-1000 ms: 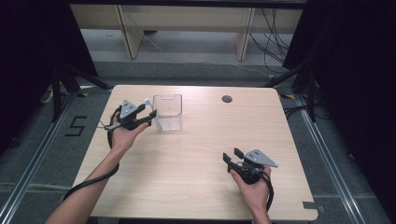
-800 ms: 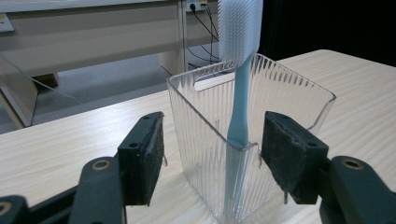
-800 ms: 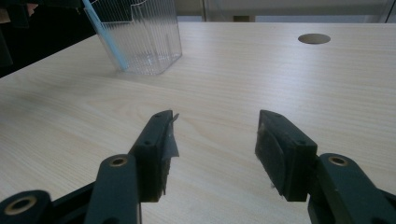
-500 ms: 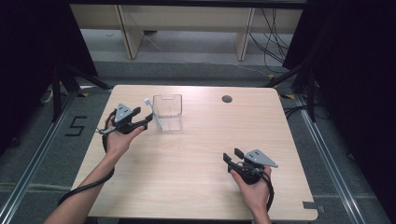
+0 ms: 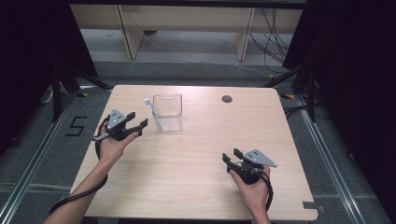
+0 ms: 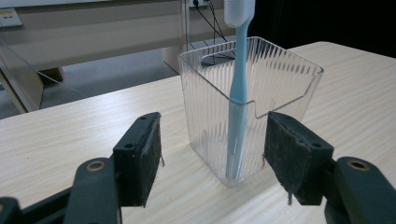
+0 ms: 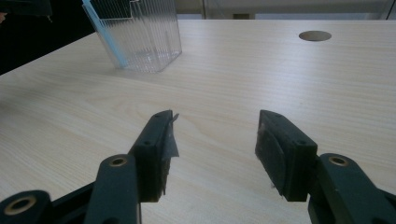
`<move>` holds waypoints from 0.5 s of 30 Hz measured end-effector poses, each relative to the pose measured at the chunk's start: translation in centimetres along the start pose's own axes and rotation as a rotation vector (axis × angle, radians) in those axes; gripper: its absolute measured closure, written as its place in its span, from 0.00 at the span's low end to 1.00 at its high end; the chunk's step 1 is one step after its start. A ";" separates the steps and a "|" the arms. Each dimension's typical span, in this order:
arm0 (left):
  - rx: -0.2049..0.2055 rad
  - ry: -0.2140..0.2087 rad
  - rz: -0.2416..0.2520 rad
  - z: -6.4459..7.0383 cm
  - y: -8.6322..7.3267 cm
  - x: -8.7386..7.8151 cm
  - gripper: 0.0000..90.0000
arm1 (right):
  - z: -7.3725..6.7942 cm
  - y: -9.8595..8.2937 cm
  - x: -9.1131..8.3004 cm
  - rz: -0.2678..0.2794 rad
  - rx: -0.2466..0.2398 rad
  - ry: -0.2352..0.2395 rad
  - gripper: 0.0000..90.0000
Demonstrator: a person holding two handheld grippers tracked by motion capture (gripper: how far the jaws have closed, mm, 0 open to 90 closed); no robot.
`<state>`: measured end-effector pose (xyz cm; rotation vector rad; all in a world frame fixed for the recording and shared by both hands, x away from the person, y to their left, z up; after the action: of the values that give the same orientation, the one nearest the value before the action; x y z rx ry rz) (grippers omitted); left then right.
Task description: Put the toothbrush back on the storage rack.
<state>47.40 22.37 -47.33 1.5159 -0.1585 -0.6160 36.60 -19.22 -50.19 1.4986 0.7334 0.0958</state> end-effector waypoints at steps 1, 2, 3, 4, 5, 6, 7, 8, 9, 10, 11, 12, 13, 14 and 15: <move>0.000 0.000 0.000 0.0 0.0 0.0 0.40 | 0.0 0.0 0.0 0.001 -0.002 0.005 0.52; -0.003 0.000 0.003 0.1 -0.1 -0.2 0.40 | 0.0 0.0 0.0 0.001 -0.002 0.005 0.52; -0.003 -0.003 0.003 0.1 -0.2 -0.4 0.40 | 0.0 0.0 -0.1 -0.002 -0.008 0.004 0.52; -0.004 0.001 0.000 0.1 -0.2 -0.7 0.40 | 0.0 0.0 0.0 -0.001 0.003 0.008 0.52; -0.003 0.000 0.003 0.1 -0.4 -1.0 0.40 | 0.0 0.0 -0.1 -0.001 -0.004 -0.001 0.52; -0.002 0.001 0.002 0.1 -0.5 -1.2 0.39 | 0.1 0.0 0.0 0.007 -0.013 -0.007 0.52; -0.002 0.001 0.002 0.1 -0.5 -1.2 0.39 | 0.0 0.0 0.0 0.004 0.002 0.005 0.52; 0.001 0.003 -0.001 0.2 -0.7 -1.8 0.39 | 0.0 0.0 -0.1 -0.001 0.009 0.000 0.52; 0.001 0.003 -0.001 0.2 -0.7 -1.8 0.39 | 0.0 0.0 -0.1 -0.001 0.009 0.000 0.52; 0.001 0.001 0.001 0.2 -1.0 -2.2 0.39 | 0.0 0.0 -0.1 -0.004 0.013 -0.001 0.52; 0.001 0.001 0.001 0.2 -1.0 -2.2 0.39 | 0.0 0.0 -0.1 -0.004 0.013 -0.001 0.52; -0.001 0.003 -0.003 0.2 -1.2 -2.6 0.39 | 0.0 0.0 -0.2 -0.005 0.016 0.000 0.52; -0.003 0.004 -0.005 0.2 -1.3 -2.8 0.39 | 0.0 0.0 -0.1 -0.003 0.010 -0.003 0.52; -0.001 0.006 -0.006 0.2 -1.4 -3.1 0.39 | -0.1 0.0 -0.1 0.000 0.015 -0.001 0.52; -0.001 0.006 -0.006 0.2 -1.4 -3.1 0.39 | 0.0 0.0 -0.1 0.002 0.009 -0.002 0.52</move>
<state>44.31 23.74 -47.84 1.5179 -0.1487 -0.6164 36.50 -19.22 -50.20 1.5081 0.7319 0.0923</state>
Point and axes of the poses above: each handheld gripper's, and its own axes: x roughly forward along the jaws, y roughly out of its top, z roughly to its right, the point moved 2 cm from there along x, roughly forward along the jaws, and after that the axes turned 4 degrees about -x, right-handed, at the moved point
